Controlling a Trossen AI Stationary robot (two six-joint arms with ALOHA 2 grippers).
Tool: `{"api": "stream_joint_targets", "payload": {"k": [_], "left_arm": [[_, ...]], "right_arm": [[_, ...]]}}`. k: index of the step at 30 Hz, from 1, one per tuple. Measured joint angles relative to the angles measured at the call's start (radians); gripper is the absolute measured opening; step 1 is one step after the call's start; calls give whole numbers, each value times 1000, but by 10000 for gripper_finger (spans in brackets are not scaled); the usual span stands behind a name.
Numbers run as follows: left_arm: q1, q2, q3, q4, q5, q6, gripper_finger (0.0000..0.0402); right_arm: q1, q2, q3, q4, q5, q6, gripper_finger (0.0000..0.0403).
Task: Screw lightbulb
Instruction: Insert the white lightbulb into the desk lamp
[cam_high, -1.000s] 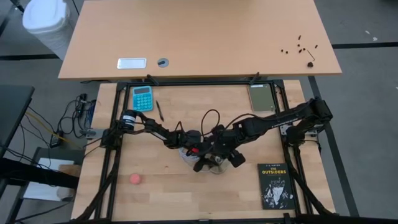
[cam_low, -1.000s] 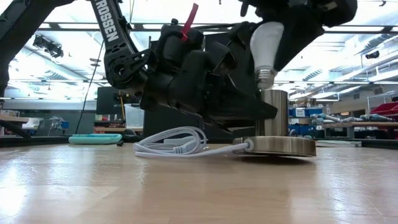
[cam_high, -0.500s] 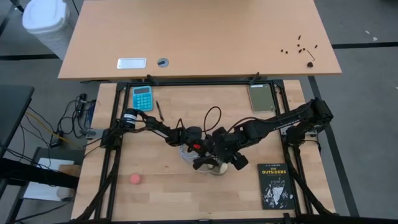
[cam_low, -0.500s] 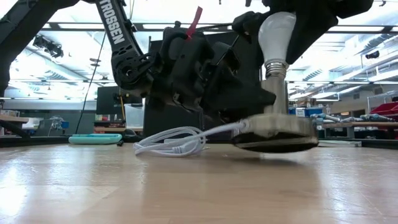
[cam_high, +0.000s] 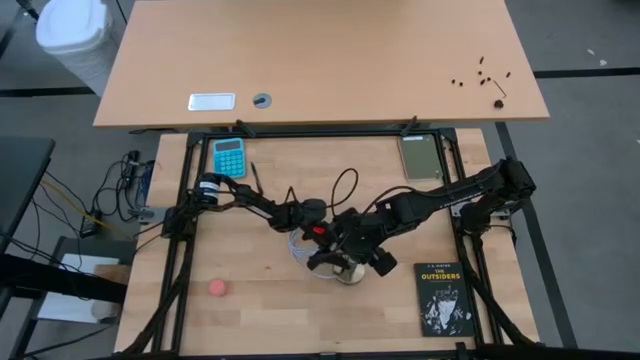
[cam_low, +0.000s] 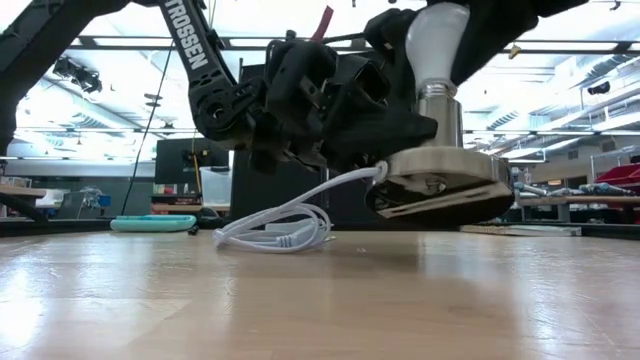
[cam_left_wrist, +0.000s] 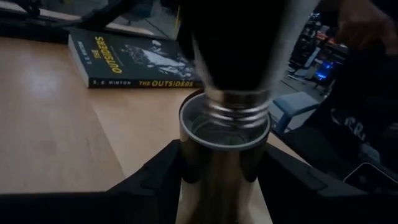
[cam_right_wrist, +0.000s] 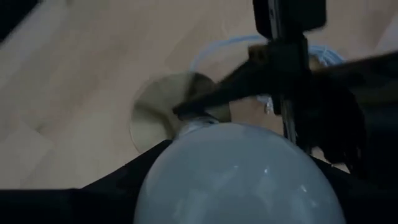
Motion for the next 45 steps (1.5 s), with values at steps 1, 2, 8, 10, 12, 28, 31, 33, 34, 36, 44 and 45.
{"api": "stream_joint_targets", "payload": {"k": [1,2,8,10,12,28,31,33,34,36,44,45], "left_arm": [[0,0,0,13,5,-4,184],[0,0,0,29,13,-11,184],[3,0,2,84,56,-41,184],[3,0,5,84,57,-41,184],[3,0,5,87,62,-40,184],[4,0,6,101,58,-96,184],[4,-1,7,93,58,-114,184],[4,-3,8,80,58,-126,184],[4,-4,9,67,57,-131,184],[4,-5,10,53,63,-149,184],[1,-2,9,28,167,-201,184],[0,-1,9,22,167,-201,184]], "right_arm": [[0,0,0,3,-8,0,268],[2,0,0,6,-12,0,264],[2,0,0,18,-22,-13,261],[2,-1,0,15,-22,-15,271],[2,-2,0,10,-24,-18,275],[-41,-2,0,12,-113,26,272],[-45,-2,0,12,-132,26,262],[-47,-1,-1,12,-144,26,258],[-47,0,-1,13,-146,26,258],[-47,1,-2,21,-147,26,261],[-21,50,-2,84,-189,25,269],[-20,53,-3,78,-189,25,266]]}}
